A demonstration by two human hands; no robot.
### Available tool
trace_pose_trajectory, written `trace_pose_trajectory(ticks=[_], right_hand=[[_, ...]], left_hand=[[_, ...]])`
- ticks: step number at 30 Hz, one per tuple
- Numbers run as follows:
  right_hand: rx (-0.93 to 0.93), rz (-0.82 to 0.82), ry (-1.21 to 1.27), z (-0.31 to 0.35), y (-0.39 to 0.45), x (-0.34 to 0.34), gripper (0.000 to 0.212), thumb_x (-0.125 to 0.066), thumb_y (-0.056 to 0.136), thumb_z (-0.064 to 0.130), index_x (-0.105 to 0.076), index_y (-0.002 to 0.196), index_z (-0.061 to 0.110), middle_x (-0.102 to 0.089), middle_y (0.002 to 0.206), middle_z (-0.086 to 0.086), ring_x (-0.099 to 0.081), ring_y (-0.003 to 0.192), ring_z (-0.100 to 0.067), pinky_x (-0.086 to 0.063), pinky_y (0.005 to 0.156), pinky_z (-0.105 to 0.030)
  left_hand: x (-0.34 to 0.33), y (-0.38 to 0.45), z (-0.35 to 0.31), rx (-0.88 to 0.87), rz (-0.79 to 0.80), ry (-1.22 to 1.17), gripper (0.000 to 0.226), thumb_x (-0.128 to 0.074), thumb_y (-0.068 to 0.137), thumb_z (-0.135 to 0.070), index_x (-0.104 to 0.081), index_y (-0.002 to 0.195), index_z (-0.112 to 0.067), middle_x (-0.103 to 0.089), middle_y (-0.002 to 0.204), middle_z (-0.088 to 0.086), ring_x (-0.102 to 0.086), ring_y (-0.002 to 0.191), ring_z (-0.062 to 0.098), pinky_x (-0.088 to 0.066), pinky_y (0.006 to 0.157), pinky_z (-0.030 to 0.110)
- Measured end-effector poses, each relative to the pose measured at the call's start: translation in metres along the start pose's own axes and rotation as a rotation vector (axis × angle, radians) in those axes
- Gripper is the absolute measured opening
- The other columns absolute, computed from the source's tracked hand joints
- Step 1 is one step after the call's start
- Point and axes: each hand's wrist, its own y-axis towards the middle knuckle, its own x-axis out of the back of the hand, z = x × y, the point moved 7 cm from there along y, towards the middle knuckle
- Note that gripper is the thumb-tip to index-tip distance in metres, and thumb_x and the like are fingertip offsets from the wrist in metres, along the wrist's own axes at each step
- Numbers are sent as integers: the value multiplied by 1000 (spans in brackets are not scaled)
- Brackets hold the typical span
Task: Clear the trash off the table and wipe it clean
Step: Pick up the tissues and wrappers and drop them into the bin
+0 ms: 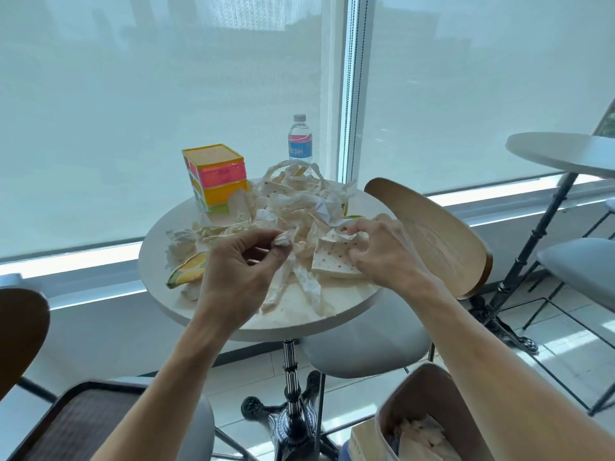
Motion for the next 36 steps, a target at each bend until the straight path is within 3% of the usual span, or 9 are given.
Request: trace_pose_trajectory(ticks=[6, 11, 19, 26, 32, 36], right_hand=[[49, -229, 227, -4, 4, 22, 16, -66, 91, 22, -74, 104, 20, -66, 104, -1, -59, 94, -15, -48, 83, -28], [61, -280, 339, -21, -4, 43, 10, -68, 88, 28, -73, 97, 25, -69, 94, 9, -58, 80, -1, -40, 63, -11], [-38, -262, 436, -93, -45, 59, 7, -70, 88, 30, -72, 82, 27, -69, 80, 8, -65, 79, -11, -54, 69, -27], [-270, -60, 392, -187, -103, 31, 15, -70, 88, 38, -69, 83, 24, -68, 75, 7, -61, 68, -3, -43, 57, -14], [-386, 255, 250, -241, -147, -27, 5, -70, 88, 24, -67, 85, 27, -65, 79, 8, -60, 74, -5, -39, 58, -13], [-430, 292, 268, -255, -155, -35, 6, -69, 87, 23, -67, 92, 25, -65, 76, 9, -63, 77, -9, -46, 66, -19]], left_hand=[[-10, -3, -24, -22, 1, -64, 10, -74, 80, -21, -75, 88, -28, -75, 79, -7, -64, 66, 11, -54, 63, 19], [-41, -8, -42, -51, 93, -93, 9, -71, 79, -26, -74, 88, -29, -76, 82, -6, -65, 68, 12, -57, 67, 25], [-108, -23, -52, -61, 206, -131, 13, -71, 85, -17, -74, 85, -29, -74, 74, -9, -58, 60, 4, -44, 54, 12], [-166, -42, -56, -75, 323, -168, 6, -70, 87, -20, -75, 86, -24, -71, 69, -10, -59, 59, 3, -44, 57, 13], [-202, -62, -39, -22, 417, -156, 11, -70, 86, -19, -73, 85, -29, -68, 64, -14, -54, 58, 0, -42, 55, 11], [-224, -81, -11, 45, 497, -71, 11, -71, 87, -16, -74, 89, -26, -71, 68, -11, -56, 60, 0, -45, 58, 14]])
